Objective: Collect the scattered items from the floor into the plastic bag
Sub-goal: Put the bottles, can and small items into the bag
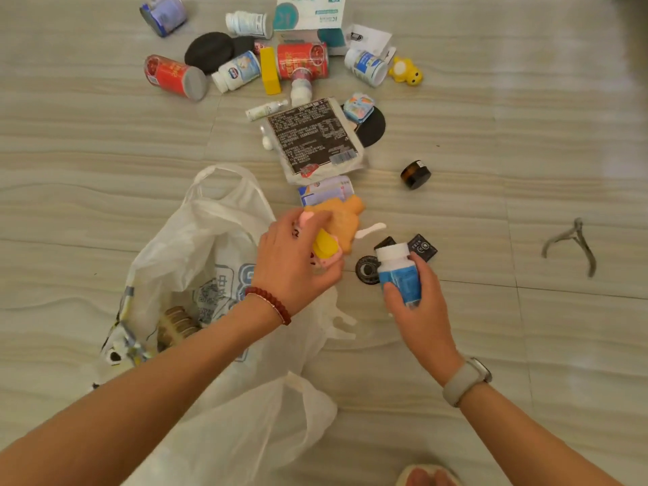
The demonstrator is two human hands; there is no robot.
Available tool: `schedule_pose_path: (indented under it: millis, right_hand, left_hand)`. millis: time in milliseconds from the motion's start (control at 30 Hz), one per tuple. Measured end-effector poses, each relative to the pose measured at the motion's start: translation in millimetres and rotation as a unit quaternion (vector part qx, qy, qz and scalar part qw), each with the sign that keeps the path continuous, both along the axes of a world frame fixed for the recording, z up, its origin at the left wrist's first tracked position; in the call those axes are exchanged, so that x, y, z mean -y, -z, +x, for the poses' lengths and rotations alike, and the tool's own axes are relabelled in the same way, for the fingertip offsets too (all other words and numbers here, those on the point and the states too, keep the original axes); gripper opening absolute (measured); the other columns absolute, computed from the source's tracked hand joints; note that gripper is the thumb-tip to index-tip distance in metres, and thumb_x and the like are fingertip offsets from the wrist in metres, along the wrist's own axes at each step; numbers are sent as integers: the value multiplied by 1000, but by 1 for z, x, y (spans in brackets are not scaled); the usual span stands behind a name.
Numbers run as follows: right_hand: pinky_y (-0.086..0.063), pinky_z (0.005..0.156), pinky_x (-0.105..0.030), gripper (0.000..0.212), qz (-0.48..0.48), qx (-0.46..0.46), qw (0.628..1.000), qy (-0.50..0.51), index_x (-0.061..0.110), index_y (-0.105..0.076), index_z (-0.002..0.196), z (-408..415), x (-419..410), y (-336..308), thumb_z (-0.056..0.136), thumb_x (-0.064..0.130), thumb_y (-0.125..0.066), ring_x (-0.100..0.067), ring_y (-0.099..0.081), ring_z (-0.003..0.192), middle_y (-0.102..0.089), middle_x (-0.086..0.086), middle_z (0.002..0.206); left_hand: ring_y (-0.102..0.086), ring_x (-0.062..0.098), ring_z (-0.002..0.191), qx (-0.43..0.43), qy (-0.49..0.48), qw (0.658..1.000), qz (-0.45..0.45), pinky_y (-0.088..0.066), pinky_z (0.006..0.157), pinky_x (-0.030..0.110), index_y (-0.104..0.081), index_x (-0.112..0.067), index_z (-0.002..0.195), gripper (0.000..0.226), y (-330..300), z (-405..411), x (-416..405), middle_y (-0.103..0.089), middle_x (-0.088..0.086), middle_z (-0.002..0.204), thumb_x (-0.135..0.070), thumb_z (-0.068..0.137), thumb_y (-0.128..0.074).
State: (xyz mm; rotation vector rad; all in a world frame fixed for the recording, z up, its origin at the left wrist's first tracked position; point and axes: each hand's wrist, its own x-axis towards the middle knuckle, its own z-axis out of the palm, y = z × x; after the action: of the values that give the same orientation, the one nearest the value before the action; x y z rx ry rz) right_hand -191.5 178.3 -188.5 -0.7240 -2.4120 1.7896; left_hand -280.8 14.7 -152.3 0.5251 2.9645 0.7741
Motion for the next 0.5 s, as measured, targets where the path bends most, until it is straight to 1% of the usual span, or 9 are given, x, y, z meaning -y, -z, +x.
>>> schedule_pose_path:
  millis: [67, 100, 133, 200, 267, 300, 367, 433, 500]
  right_hand:
    - [-48, 71, -10, 52, -52, -33, 998, -3, 23, -35, 133, -10, 17, -19, 86, 15, -57, 7, -58, 86, -52, 15, 105]
    - [-48, 68, -9, 51, -58, -32, 997, -28, 24, -35, 132, -16, 28, -25, 87, 18, -57, 10, -58, 83, -52, 19, 102]
    - [-47, 68, -11, 50, -47, -20, 997, -66, 25, -36, 131, -21, 39, -29, 86, 22, -58, 6, -58, 83, -53, 18, 100]
    - [-46, 76, -23, 50, 25, 12, 986, -162, 25, -39, 129, -31, 65, -31, 84, 29, -59, -8, -58, 89, -55, 10, 107]
    - [-46, 82, -35, 47, 104, 34, 958, -264, 26, -40, 126, -37, 94, -28, 83, 36, -57, -21, -58, 96, -57, 2, 114]
    - [-47, 82, -37, 47, 142, 46, 941, -303, 25, -40, 126, -40, 108, -27, 84, 38, -55, -24, -57, 98, -56, -2, 116]
    - [-47, 83, -37, 51, 193, 46, 915, -351, 22, -34, 132, -47, 134, -23, 86, 38, -51, -29, -54, 102, -51, -9, 120]
    - [-44, 89, -36, 57, 170, 39, 911, -375, 17, -27, 137, -59, 155, -22, 88, 33, -51, -32, -48, 111, -43, -15, 125]
    - [-35, 95, -28, 59, 93, 41, 913, -396, 15, -21, 140, -70, 169, -24, 90, 27, -49, -30, -39, 123, -35, -15, 135]
  left_hand:
    - [-50, 33, 105, -22, -4, 1000, -1, -42, 89, 37, -40, -29, 125, 62, -23, 5, 36, -49, 16, 123, -47, 66, -51]
    - [-51, 34, 105, -22, -15, 999, -26, -42, 89, 38, -38, -31, 126, 63, -29, 9, 57, -50, 16, 122, -48, 67, -49]
    - [-52, 34, 103, -18, -31, 997, -69, -43, 87, 39, -37, -32, 127, 64, -31, 14, 77, -51, 16, 122, -49, 66, -47]
    - [-56, 35, 97, -14, -54, 980, -189, -45, 83, 42, -41, -33, 125, 64, -24, 30, 112, -55, 15, 117, -52, 64, -44]
    - [-60, 34, 90, -23, -56, 956, -288, -45, 81, 44, -48, -31, 121, 64, -9, 48, 136, -60, 15, 109, -53, 62, -42]
    - [-60, 34, 90, -33, -59, 945, -321, -43, 83, 45, -49, -30, 120, 62, -2, 54, 145, -61, 15, 108, -53, 63, -41]
    - [-58, 33, 97, -58, -79, 927, -363, -33, 86, 45, -51, -28, 119, 55, 6, 56, 160, -62, 14, 113, -52, 70, -40]
    - [-55, 34, 109, -70, -109, 919, -371, -29, 87, 46, -51, -25, 118, 47, 10, 49, 170, -59, 13, 120, -47, 76, -49]
    - [-53, 37, 115, -43, -132, 924, -356, -37, 89, 49, -49, -21, 118, 51, 13, 43, 177, -57, 16, 125, -41, 74, -65]
